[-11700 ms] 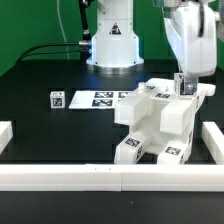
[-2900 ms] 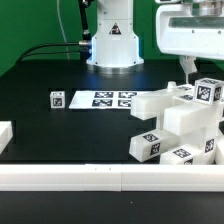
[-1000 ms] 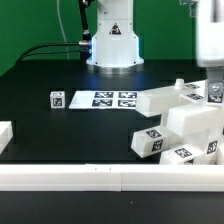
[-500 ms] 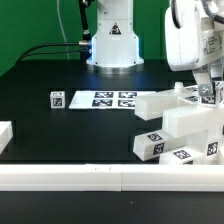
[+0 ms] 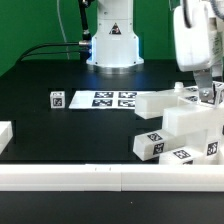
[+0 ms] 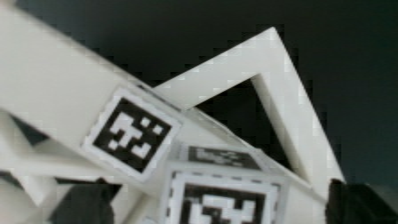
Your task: Assemble chair
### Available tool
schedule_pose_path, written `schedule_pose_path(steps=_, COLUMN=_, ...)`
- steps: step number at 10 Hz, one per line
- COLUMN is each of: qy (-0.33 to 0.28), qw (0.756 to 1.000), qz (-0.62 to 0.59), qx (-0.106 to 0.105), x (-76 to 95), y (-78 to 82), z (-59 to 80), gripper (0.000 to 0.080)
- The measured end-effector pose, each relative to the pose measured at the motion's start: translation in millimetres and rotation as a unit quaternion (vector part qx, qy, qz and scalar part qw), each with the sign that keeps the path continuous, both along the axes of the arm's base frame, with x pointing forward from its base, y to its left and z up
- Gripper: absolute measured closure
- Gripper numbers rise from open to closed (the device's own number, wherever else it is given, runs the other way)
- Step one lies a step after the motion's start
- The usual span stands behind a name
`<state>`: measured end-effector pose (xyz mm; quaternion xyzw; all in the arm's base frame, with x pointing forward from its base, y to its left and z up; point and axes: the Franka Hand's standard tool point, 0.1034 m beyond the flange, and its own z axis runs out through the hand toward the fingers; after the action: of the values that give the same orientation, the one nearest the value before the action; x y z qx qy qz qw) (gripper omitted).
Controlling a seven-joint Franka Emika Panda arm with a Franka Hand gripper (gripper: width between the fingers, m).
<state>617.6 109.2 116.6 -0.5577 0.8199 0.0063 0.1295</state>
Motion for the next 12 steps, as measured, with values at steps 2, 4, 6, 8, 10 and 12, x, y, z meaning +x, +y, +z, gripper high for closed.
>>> schedule_pose_path(steps=2, qy=0.008, qw=0.988, qz=0.153, qx=-0.022, x=-0.6, y=-0.6, z=1.3, gripper=0.0152)
schedule_pose_path(steps=4, qy=0.0, qw=0.969, qz=0.244, qx=-0.036, x=2.2, y=-0.1, z=3.2, gripper=0.0152)
schedule_pose_path(steps=6, qy=-0.008, qw=0.942, qz=0.332, qx=-0.053, x=0.8, y=-0.5, z=2.1, gripper=0.015)
schedule_pose_path(steps=8, qy=-0.002, qw=0.849, qz=0.52, qx=-0.094, x=3.1, y=-4.7, z=-1.8, gripper=0.015)
schedule_pose_path(steps=10, qy=-0.003, qw=0.82, qz=0.563, qx=-0.101, x=3.0, y=-4.1, z=-6.0, gripper=0.015)
schedule_pose_path(steps=12, qy=0.0, qw=0.829, qz=0.551, qx=-0.099, x=2.7, y=-4.5, z=-6.6, gripper=0.0375)
